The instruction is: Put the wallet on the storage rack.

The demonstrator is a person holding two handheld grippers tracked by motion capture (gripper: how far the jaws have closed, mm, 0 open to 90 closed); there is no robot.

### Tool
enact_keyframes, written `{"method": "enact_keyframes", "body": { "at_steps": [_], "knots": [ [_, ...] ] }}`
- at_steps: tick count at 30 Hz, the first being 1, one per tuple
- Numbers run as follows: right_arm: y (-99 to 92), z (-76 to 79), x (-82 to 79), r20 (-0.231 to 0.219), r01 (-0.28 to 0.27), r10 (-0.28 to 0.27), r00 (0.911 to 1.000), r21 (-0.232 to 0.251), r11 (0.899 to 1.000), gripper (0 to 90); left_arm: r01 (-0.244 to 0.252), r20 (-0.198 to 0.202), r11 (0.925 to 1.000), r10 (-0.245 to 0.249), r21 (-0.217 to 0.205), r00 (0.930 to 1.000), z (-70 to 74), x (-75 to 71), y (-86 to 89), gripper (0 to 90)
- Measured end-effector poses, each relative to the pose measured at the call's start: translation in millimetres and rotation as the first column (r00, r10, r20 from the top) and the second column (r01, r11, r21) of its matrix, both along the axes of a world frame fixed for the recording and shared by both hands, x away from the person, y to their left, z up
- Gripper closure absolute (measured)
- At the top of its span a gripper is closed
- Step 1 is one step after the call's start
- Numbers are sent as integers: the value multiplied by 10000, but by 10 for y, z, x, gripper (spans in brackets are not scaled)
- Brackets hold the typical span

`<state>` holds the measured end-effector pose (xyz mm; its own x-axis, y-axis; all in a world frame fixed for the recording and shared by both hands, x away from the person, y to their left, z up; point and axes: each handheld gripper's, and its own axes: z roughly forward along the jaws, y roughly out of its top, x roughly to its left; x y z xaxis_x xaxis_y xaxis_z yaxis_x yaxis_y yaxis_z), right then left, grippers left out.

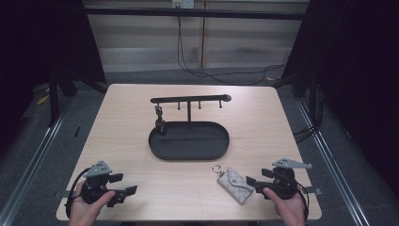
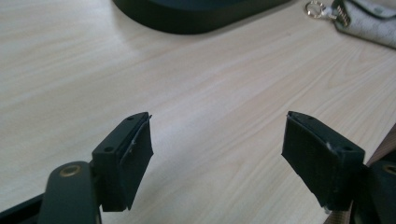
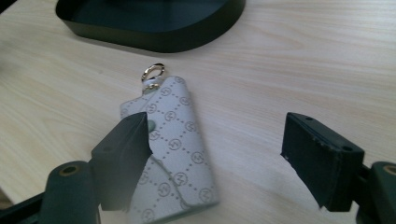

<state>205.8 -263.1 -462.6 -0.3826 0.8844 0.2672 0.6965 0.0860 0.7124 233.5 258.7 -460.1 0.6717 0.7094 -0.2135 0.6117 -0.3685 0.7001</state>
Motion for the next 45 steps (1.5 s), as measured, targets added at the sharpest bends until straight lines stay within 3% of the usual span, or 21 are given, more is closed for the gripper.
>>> {"method": "enact_keyframes", "body": {
  "at_steps": [4,7,14,20,24,32,36,42,45],
  "knots": [
    [31,51,28,-225,-373,376,9990,128,9992,226,266,411,9993,-256,-260,9988,13,-54,-38,191],
    [68,111,68,-271,-669,673,9974,132,9977,241,297,431,9990,-282,-337,9987,6,-82,-50,185],
    [177,193,153,-596,-1323,1313,9895,-136,9911,293,198,103,9988,-194,-450,9998,-36,-45,-11,174],
    [307,216,301,-1223,-1864,1797,9761,-454,9814,320,197,42,9977,-194,-655,9998,-29,-7,27,176],
    [379,240,370,-1778,-2378,2246,9581,-566,9697,258,111,101,9976,-104,-683,9999,-28,6,42,183],
    [487,250,488,-2704,-2882,2542,9286,-936,9530,244,237,198,9977,-225,-633,9996,-15,0,25,195],
    [551,242,546,-3202,-3170,2696,9082,-1057,9425,247,399,150,9976,-391,-572,9991,-14,6,-2,215],
    [631,228,618,-3588,-3620,2911,8869,-1481,9204,263,429,139,9979,-423,-479,9990,-20,12,-9,215],
    [652,213,650,-3752,-3707,2894,8806,-1653,9139,263,470,124,9979,-465,-443,9988,-23,12,-12,215]
  ]
}}
